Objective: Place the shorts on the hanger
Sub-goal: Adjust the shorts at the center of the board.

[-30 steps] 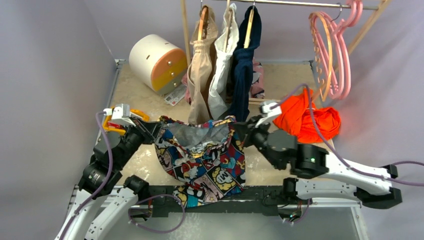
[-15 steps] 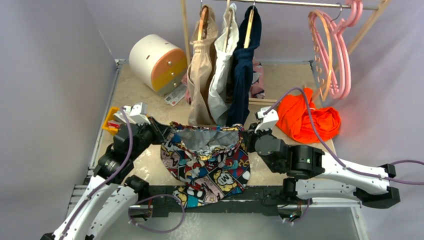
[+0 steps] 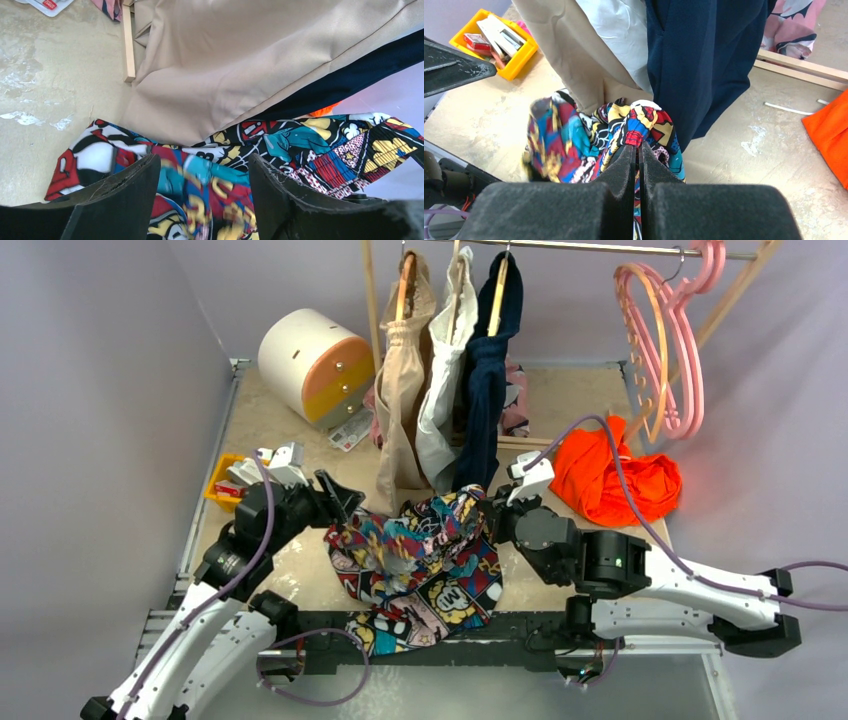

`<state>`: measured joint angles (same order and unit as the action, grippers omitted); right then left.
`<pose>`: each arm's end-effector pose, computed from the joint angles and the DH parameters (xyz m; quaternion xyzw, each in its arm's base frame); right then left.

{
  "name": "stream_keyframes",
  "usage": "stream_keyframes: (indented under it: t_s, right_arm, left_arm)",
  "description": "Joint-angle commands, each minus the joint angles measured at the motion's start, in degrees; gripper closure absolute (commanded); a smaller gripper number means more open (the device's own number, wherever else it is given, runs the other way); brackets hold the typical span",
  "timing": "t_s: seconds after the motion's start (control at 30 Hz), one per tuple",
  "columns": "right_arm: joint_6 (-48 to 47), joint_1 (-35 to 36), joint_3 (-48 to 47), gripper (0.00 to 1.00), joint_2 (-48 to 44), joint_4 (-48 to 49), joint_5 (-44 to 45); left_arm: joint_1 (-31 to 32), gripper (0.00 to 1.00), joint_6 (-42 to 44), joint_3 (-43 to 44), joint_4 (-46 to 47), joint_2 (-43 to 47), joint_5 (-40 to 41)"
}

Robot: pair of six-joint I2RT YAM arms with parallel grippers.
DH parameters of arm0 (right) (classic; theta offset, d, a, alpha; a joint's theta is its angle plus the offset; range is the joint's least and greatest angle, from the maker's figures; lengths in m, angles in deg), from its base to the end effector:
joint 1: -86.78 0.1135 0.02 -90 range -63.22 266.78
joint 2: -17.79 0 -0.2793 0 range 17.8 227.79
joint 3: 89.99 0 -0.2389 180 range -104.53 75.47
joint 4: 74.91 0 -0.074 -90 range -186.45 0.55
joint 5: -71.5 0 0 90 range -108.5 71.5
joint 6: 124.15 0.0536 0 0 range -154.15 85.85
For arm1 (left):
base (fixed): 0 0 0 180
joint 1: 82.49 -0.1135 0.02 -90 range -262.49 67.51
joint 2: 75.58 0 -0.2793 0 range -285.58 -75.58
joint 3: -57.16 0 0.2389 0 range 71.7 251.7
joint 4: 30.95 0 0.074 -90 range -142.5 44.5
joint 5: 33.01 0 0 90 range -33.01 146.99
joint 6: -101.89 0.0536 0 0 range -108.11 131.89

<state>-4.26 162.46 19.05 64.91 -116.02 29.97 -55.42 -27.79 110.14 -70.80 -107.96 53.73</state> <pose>0.0767 0.1384 0.3822 -0.0615 0.7711 0.2307 0.5902 0.1127 -0.0610 0.3051 -0.0731 0.8119 -0.3377 0.4705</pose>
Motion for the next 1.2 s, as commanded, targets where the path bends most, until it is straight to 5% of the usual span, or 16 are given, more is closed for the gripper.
stream_keyframes:
  t_s: [0.0,0.43,0.67,1.17]
  right_arm:
    - [-2.23,-0.09,-1.84,1.00,0.62,3.77,0.34]
    - [-2.71,-0.56,-0.85,1.00,5.41,7.43,-0.60]
    - [0.15,-8.81,0.56,1.00,13.19,8.99,-8.19]
    - [10.26,-15.89,4.30,1.00,11.80,2.84,-10.87]
  left_arm:
    - [-0.16,0.35,0.22,-0.26,3.56,-1.10,-2.52]
    - [0.97,0.32,-3.70,-4.24,7.32,-3.64,-10.48]
    - [7.67,0.31,-3.46,-3.75,6.34,-7.60,-2.31]
    - [38.28,0.31,-5.61,-1.03,-0.34,-13.31,31.08]
